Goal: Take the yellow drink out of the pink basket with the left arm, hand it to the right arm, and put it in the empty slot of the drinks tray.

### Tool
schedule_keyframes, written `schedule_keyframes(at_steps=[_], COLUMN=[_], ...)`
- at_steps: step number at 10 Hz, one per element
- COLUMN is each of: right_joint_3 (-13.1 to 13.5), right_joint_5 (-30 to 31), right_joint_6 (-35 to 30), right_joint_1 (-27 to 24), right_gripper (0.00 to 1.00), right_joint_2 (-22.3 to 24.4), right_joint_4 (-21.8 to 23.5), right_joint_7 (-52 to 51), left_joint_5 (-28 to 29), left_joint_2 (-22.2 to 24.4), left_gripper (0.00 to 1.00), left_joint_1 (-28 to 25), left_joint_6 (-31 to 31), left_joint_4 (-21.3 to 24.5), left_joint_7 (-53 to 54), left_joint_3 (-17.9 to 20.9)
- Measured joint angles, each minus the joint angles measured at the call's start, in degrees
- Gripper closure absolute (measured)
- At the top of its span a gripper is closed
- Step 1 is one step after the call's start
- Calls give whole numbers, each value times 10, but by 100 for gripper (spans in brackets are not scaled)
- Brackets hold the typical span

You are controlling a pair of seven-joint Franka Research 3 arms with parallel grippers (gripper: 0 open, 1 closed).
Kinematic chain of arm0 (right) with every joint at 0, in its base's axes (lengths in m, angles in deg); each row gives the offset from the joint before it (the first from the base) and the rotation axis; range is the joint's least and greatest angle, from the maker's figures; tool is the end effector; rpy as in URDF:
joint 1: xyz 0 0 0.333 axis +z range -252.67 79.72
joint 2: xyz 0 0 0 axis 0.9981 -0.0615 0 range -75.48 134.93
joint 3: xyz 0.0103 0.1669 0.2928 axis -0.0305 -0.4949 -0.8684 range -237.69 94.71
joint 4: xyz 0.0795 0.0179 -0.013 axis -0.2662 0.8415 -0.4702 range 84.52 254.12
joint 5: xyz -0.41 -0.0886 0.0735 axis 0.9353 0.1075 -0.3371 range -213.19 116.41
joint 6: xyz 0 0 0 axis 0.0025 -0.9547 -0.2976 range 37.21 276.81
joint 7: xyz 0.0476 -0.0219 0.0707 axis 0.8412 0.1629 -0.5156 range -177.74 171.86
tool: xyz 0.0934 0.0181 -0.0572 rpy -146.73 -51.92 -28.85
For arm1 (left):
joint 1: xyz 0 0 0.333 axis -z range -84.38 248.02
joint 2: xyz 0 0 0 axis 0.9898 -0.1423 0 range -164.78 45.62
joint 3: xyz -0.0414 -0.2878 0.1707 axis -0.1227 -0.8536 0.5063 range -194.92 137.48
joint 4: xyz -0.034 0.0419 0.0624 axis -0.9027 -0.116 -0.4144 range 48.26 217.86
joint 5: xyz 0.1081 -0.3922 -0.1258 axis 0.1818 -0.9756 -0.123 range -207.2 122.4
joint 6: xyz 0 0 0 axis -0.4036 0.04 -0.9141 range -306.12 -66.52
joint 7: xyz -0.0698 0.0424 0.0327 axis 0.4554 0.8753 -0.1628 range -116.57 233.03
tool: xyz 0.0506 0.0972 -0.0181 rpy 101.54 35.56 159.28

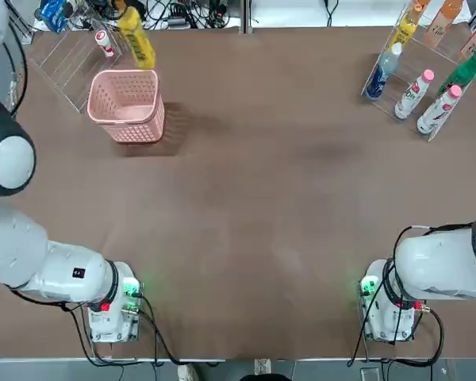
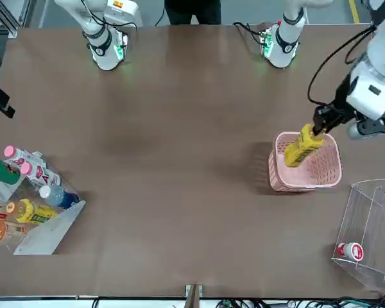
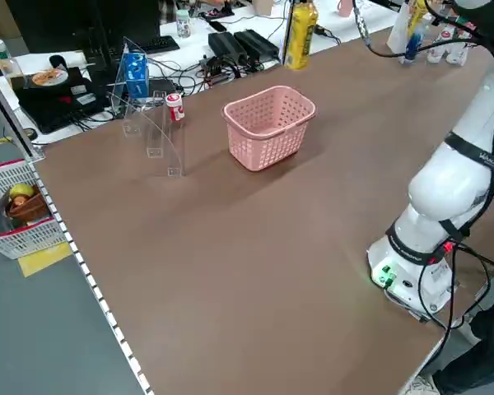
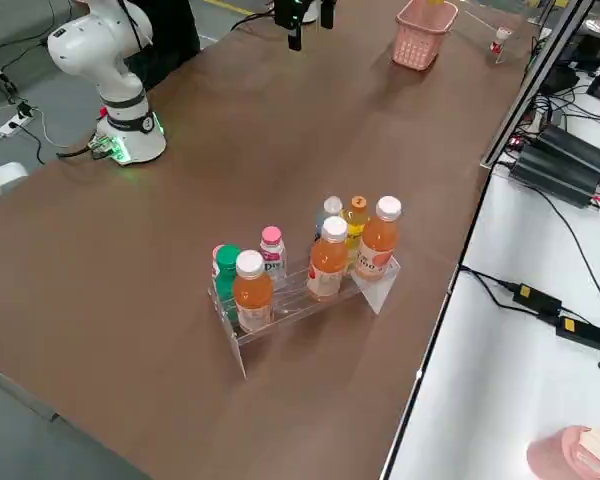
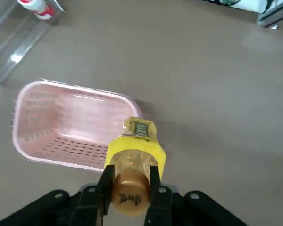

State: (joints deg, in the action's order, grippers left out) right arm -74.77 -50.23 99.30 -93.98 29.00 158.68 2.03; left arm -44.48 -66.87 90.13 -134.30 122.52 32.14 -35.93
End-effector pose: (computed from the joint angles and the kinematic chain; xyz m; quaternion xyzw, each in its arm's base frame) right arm 0.5853 -0.0398 0.7102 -0.9955 0.0785 -0.0496 0.0167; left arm 0.6134 -0.1684 0.6496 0.9944 0.0930 0.0299 0.0393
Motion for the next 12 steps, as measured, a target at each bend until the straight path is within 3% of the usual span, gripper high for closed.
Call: schedule_keyframes(at_steps=[4, 8, 12], right_joint_3=[0, 0, 0], right_joint_5=[0, 0, 0], right_joint_6=[0, 0, 0], right_joint_1=[0, 0, 0], right_gripper=[1, 1, 1], right_joint_2=[0, 0, 0], right_joint_4=[0, 0, 0], right_joint_7=[0, 0, 0], left_joint_5=[0, 36, 56], left_joint_2=[-40, -103, -150], left_gripper=[66, 66, 66], left_joint_1=[46, 143, 200], left_joint_6=[1, -1, -19], left_joint_4=[-40, -88, -113], left_joint_7=[-103, -204, -270], left_joint_3=[-31, -35, -36])
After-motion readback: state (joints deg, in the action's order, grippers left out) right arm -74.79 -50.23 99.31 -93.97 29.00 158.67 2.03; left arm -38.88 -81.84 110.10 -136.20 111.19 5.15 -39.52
